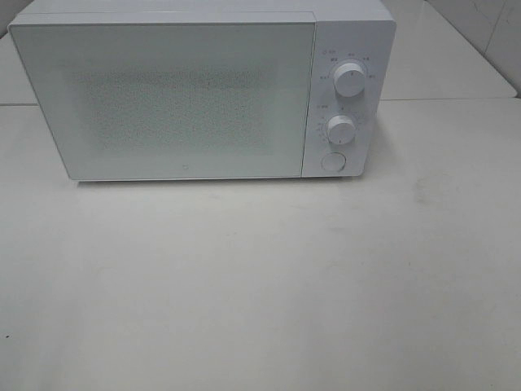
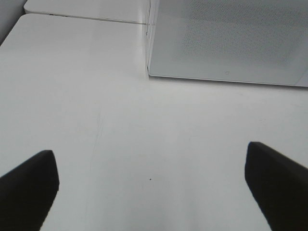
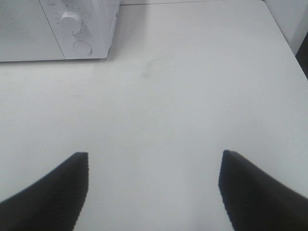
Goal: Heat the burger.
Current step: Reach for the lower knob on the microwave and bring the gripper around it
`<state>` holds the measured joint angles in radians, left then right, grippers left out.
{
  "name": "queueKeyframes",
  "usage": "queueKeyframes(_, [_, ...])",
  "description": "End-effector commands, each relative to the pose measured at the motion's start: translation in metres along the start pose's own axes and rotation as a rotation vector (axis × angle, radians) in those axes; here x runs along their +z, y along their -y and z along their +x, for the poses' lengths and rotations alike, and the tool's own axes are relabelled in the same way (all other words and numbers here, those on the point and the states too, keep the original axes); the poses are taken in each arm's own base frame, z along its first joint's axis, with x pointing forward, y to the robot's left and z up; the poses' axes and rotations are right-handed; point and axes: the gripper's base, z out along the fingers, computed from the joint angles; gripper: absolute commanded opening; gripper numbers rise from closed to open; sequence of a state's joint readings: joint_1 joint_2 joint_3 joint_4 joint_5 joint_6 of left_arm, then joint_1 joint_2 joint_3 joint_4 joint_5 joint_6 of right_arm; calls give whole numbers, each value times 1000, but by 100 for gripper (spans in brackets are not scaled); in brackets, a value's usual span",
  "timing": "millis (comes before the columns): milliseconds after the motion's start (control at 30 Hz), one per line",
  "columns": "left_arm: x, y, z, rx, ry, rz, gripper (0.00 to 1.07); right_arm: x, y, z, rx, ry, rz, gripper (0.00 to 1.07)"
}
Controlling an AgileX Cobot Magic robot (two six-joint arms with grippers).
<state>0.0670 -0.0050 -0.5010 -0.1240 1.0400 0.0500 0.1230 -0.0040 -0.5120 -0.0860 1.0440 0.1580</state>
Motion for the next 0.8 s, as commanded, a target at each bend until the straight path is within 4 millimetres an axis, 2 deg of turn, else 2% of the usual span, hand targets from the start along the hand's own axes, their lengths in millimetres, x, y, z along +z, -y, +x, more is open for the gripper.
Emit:
queueKeyframes(33, [-2,0,3,-11,22,-3,98,-3,1,2,6,31,5,74])
queueKeyframes(800, [-2,1,3,-13,24,5,98,-3,1,2,6,31,5,74])
